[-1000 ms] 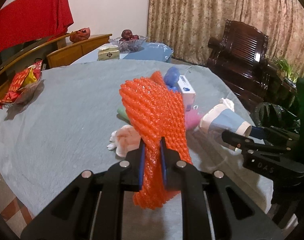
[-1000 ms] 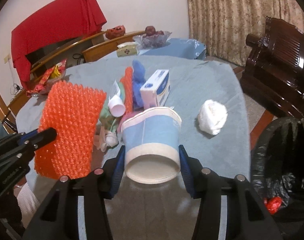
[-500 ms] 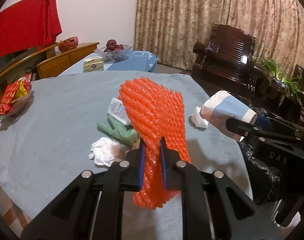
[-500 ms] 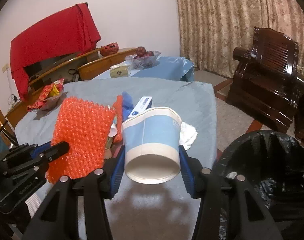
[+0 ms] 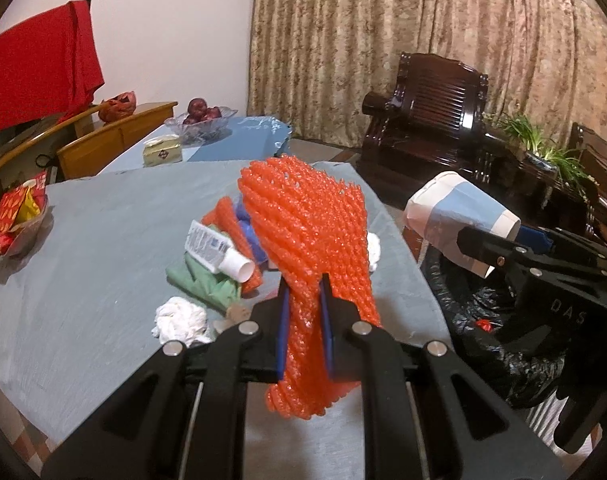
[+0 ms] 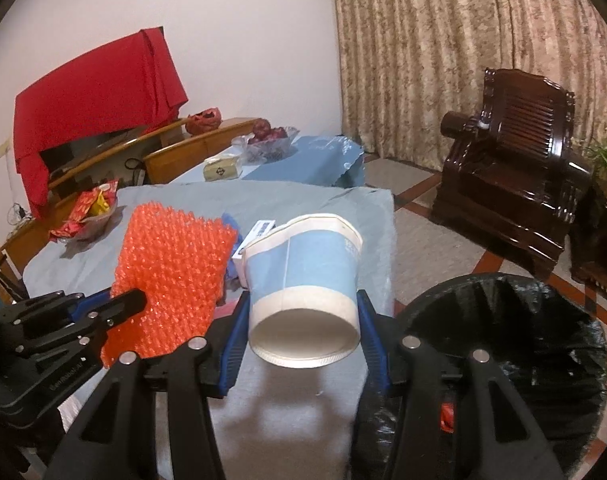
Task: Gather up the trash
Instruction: 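Carry the orange net and paper cup over the bin and release both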
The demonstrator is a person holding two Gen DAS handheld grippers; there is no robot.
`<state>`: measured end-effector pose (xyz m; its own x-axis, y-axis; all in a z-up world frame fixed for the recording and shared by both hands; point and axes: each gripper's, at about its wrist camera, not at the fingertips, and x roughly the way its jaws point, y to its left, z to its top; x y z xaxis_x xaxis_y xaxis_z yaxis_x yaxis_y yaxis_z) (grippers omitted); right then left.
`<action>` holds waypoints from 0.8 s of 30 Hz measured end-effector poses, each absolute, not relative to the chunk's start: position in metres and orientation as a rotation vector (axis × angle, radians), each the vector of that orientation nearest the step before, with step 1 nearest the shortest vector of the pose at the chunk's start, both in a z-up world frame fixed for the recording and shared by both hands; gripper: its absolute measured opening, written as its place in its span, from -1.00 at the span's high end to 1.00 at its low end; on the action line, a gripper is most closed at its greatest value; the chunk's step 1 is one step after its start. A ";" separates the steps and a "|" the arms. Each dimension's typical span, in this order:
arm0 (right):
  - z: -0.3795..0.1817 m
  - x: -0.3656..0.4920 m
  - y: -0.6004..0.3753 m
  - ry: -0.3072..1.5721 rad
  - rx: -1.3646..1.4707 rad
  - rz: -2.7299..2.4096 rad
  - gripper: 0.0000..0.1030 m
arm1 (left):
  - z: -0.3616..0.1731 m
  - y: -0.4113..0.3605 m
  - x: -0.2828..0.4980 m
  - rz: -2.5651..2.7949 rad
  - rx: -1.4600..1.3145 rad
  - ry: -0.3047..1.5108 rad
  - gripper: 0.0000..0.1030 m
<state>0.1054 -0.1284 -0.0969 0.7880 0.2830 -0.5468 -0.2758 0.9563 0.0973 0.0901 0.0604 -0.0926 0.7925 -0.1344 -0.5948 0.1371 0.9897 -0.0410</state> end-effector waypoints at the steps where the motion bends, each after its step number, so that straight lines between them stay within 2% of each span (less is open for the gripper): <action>1: -0.095 0.104 -0.133 0.585 0.015 0.293 0.02 | -0.091 0.057 0.090 -0.152 0.006 0.637 0.76; 24: -0.068 0.081 -0.241 0.522 0.051 0.075 0.02 | -0.076 -0.048 0.111 -0.357 0.050 0.594 0.75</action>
<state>0.0805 -0.2408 -0.0677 0.8644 0.0847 -0.4957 -0.0588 0.9960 0.0677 0.1105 -0.0483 -0.0764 0.7690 -0.3152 -0.5561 0.3435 0.9375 -0.0564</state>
